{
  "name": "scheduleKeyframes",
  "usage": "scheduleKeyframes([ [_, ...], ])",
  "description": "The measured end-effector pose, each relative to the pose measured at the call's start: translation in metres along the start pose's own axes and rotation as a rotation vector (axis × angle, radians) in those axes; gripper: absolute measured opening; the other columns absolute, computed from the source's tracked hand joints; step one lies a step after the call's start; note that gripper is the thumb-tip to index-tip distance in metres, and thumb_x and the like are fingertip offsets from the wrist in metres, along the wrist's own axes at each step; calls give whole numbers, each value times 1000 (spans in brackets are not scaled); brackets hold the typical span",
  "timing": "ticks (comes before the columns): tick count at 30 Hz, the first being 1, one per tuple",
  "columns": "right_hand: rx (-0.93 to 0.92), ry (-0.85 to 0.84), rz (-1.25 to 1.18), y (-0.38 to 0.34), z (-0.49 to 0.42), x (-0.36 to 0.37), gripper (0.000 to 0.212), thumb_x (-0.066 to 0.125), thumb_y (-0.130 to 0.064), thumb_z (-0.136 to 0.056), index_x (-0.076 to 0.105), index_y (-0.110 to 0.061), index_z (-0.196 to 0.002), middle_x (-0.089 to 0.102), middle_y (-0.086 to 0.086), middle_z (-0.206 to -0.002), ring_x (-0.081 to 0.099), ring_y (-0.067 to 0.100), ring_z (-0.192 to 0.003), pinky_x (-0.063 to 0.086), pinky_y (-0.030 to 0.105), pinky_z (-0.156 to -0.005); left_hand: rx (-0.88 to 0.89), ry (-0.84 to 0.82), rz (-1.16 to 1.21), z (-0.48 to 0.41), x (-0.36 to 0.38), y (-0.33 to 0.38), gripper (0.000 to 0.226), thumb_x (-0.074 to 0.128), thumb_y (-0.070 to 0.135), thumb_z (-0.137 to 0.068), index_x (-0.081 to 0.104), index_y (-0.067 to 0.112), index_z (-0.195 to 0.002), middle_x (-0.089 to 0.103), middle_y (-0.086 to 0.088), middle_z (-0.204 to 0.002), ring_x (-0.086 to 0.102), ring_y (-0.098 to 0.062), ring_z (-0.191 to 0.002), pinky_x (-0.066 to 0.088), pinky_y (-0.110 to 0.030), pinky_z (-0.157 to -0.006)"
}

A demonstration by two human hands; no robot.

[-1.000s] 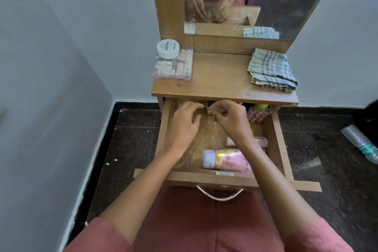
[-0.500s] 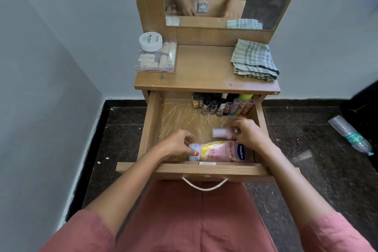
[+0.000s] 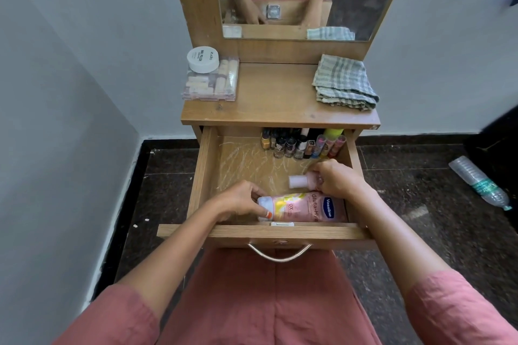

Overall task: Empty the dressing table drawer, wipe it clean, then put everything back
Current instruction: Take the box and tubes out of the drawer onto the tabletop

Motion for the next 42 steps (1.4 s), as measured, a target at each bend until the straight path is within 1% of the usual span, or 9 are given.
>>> scheduleKeyframes([
  [3,16,-12,-23,0,1,-4,37,61,-17,-81,58,-11,-118,62,12,-115,60,31,-102,51,40,-83,-26,-9,82,-2,-2,-3,41,76,9,-67,64,8,-107,68,-7,-106,61,-20,-101,49,-35,-94],
  [7,26,-27,-90,2,0,-7,42,65,-20,-80,55,-12,-120,59,13,-118,58,32,-105,50,40,-85,-40,-50,280,1,-3,-3,42,71,2,-72,59,2,-113,62,-7,-102,61,-11,-86,55,-15,-69],
  [10,-5,2,-185,4,0,-10,41,67,-18,-79,58,-11,-119,61,12,-119,58,26,-105,49,33,-87,-44,-55,396,5,-8,-3,39,70,-1,-74,59,3,-112,61,-6,-98,62,-9,-82,55,-13,-62],
  [15,-10,14,-353,1,2,-28,41,72,-12,-76,62,-6,-116,66,10,-109,58,15,-87,45,20,-70,-23,-73,512,14,-19,-3,26,69,-1,-74,65,12,-97,67,-3,-93,68,-8,-78,56,-16,-63],
  [26,-55,-88,-796,-6,13,-80,28,72,-8,-75,64,-14,-101,69,-2,-86,66,5,-70,52,11,-55,65,-4,476,50,-76,10,34,68,-1,-73,66,12,-105,70,-4,-97,68,-7,-81,56,-17,-68],
  [29,-85,-2,-871,-6,13,-103,34,72,-5,-74,64,-9,-106,69,0,-88,66,5,-72,54,12,-60,92,21,509,58,-95,20,33,68,0,-69,67,15,-99,73,-1,-89,69,-7,-80,57,-17,-68],
  [33,-102,139,-905,-9,10,-137,31,71,-8,-75,63,-12,-104,67,1,-87,65,5,-68,50,9,-50,122,81,584,54,-123,35,37,68,6,-60,65,11,-97,72,-4,-90,70,-9,-76,58,-19,-67],
  [38,-88,372,-948,-8,-15,-170,36,75,-7,-71,63,-10,-105,65,3,-84,61,-6,-53,51,9,-53,138,225,644,28,-160,54,20,62,-3,-77,59,6,-95,66,-8,-94,70,-7,-68,58,-19,-62],
  [42,-70,463,-950,-5,-38,-185,41,75,-6,-71,62,0,-109,65,4,-88,61,-7,-53,50,8,-52,138,276,619,-2,-187,70,23,64,1,-77,59,2,-99,64,-10,-101,66,-15,-85,59,-22,-66],
])
Point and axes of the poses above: each hand's wrist, its own z-axis away from the middle knuckle, its own x-axis out of the palm, y = z × x, the point moved 3 cm from there along -z, towards the middle knuckle
